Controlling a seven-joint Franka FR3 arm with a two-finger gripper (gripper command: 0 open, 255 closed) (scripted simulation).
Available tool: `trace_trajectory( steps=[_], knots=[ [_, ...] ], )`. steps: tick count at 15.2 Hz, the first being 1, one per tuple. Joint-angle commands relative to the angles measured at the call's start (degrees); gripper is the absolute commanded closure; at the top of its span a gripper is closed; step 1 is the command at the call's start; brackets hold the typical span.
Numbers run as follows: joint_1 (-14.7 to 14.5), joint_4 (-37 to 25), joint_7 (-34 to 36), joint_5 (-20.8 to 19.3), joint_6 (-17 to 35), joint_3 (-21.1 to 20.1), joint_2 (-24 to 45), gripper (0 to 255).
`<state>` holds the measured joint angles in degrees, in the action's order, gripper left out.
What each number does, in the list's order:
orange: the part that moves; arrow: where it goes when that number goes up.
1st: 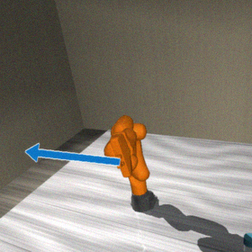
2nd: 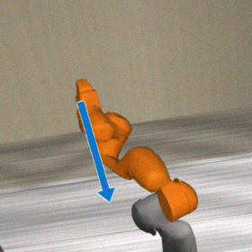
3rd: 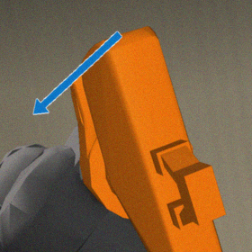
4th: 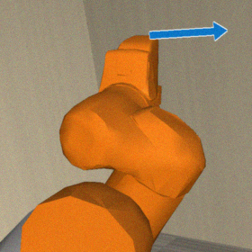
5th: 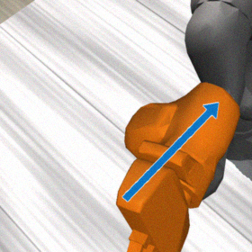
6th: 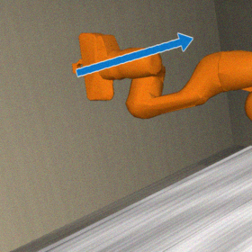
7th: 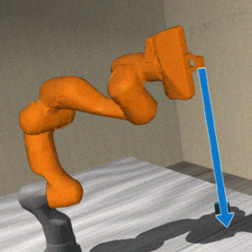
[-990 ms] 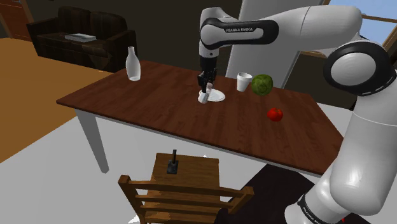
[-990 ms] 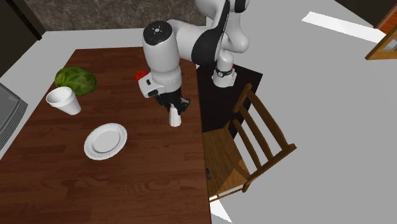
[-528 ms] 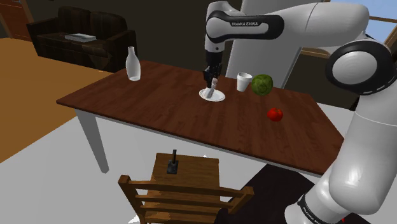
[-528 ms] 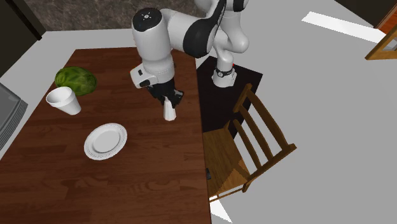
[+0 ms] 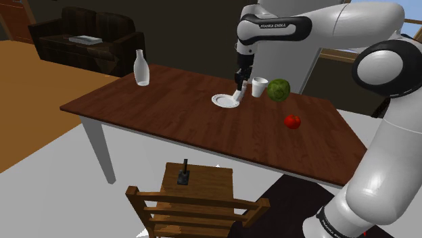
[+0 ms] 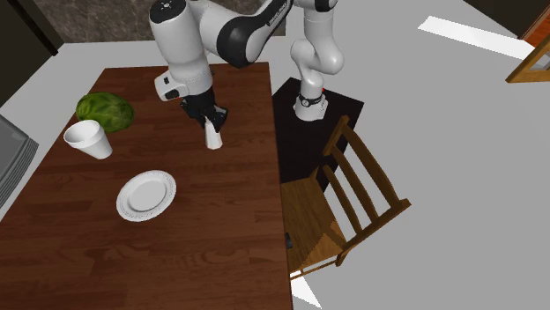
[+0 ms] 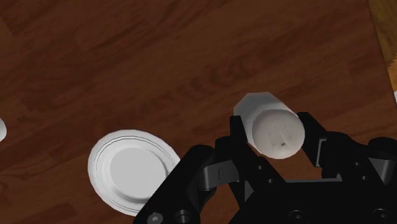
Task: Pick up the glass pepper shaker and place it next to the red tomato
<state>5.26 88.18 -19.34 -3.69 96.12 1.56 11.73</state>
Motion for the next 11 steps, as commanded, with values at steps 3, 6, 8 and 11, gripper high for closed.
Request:
trace_trajectory(
  steps=[3,6,8,11],
  knots=[
    [3.1,0.4,-5.1,0.1,0.6,2.0,-0.2,255],
    [5.4,-0.3,-8.9,0.2,0.7,3.5,0.3,255],
    [6.9,-1.1,-11.5,0.4,0.7,4.5,1.0,255],
    [9.3,-2.9,-15.3,0.7,0.5,5.9,2.4,255]
  ],
)
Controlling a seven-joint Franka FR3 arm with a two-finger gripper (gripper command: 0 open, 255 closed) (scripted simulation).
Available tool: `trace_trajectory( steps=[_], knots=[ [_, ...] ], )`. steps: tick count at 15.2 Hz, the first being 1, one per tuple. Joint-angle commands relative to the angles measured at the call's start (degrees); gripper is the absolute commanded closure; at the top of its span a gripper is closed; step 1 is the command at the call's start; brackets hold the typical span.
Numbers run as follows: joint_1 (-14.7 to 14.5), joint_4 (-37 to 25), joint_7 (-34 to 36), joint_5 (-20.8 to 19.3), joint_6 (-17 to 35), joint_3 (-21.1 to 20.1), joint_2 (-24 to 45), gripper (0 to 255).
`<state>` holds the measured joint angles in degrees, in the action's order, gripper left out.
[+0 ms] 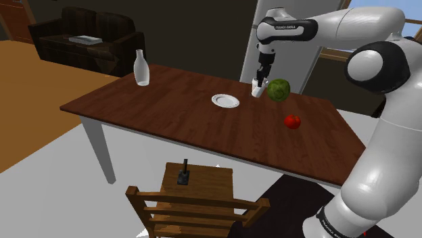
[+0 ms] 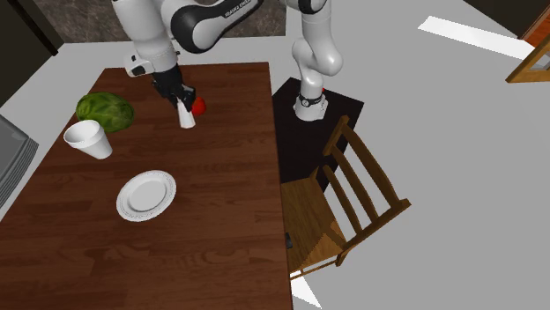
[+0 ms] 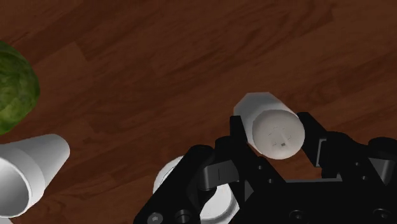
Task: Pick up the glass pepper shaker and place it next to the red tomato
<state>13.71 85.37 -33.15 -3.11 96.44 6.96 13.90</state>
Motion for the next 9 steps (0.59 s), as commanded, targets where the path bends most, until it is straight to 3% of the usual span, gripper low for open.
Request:
trace_trajectory(
  steps=[1,9],
  knots=[
    [1.7,-0.9,-2.8,0.2,0.1,1.0,0.8,255],
    [8.8,-10.6,-12.8,2.0,-2.0,4.1,7.8,255]
  ],
)
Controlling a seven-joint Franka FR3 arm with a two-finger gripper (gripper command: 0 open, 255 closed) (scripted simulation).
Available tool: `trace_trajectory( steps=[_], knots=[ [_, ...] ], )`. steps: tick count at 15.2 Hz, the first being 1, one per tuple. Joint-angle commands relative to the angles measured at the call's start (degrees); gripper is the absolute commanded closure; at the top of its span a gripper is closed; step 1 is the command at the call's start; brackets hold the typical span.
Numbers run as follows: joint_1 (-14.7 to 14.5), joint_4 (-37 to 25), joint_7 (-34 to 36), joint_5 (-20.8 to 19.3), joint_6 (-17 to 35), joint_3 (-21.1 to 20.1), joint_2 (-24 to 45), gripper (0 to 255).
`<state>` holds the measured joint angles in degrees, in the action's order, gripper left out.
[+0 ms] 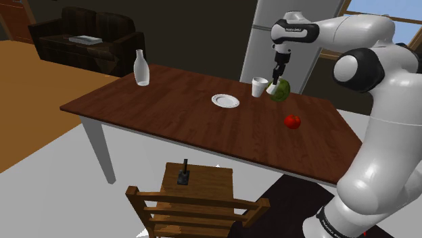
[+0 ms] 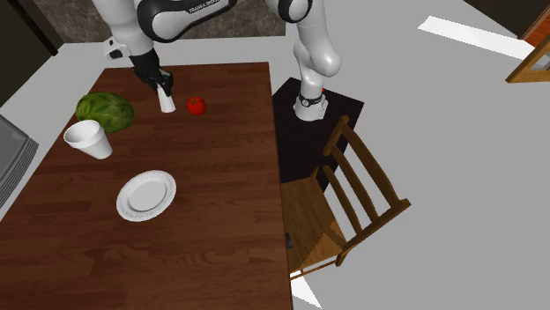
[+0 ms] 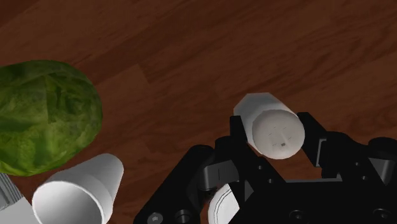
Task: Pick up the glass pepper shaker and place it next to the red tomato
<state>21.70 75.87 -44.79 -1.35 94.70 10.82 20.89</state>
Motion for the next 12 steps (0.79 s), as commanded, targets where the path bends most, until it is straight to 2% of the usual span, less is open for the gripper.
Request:
trace_trajectory(
  steps=[1,5,8,12],
  knots=[
    [1.7,-2.9,-2.3,0.5,-0.8,0.6,2.0,255],
    [5.9,-11.6,-7.0,1.9,-3.4,1.6,7.8,255],
    [9.7,-21.5,-10.4,3.3,-6.9,2.1,14.0,255],
    [9.2,-16.0,-10.2,3.0,-2.8,2.1,12.6,255]
  ],
)
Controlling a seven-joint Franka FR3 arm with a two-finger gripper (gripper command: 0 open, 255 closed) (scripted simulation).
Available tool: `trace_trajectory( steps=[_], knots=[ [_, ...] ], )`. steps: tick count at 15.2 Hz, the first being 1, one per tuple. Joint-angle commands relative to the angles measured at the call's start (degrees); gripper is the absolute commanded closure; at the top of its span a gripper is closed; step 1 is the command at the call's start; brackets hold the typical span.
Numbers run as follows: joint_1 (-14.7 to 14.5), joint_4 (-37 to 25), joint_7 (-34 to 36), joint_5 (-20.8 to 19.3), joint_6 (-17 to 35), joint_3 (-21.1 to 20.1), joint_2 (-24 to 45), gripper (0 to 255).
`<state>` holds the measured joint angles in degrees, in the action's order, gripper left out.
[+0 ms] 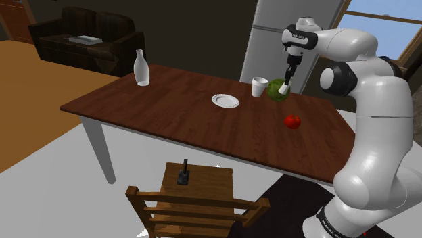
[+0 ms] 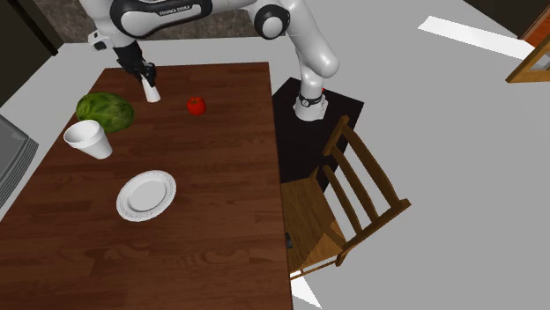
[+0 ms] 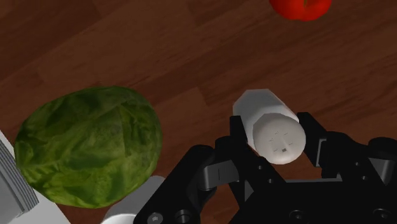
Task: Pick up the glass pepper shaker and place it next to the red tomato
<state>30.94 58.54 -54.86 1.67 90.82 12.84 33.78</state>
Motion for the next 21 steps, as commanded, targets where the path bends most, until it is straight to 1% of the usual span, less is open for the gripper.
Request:
trace_trajectory(
  steps=[1,10,21],
  knots=[
    [-0.1,2.5,-0.1,-0.1,2.0,0.0,-0.6,255],
    [-0.7,11.2,0.3,-0.3,9.6,0.0,-1.6,255],
    [-1.1,18.4,0.6,-0.1,17.6,-0.2,-0.8,255]
  ],
)
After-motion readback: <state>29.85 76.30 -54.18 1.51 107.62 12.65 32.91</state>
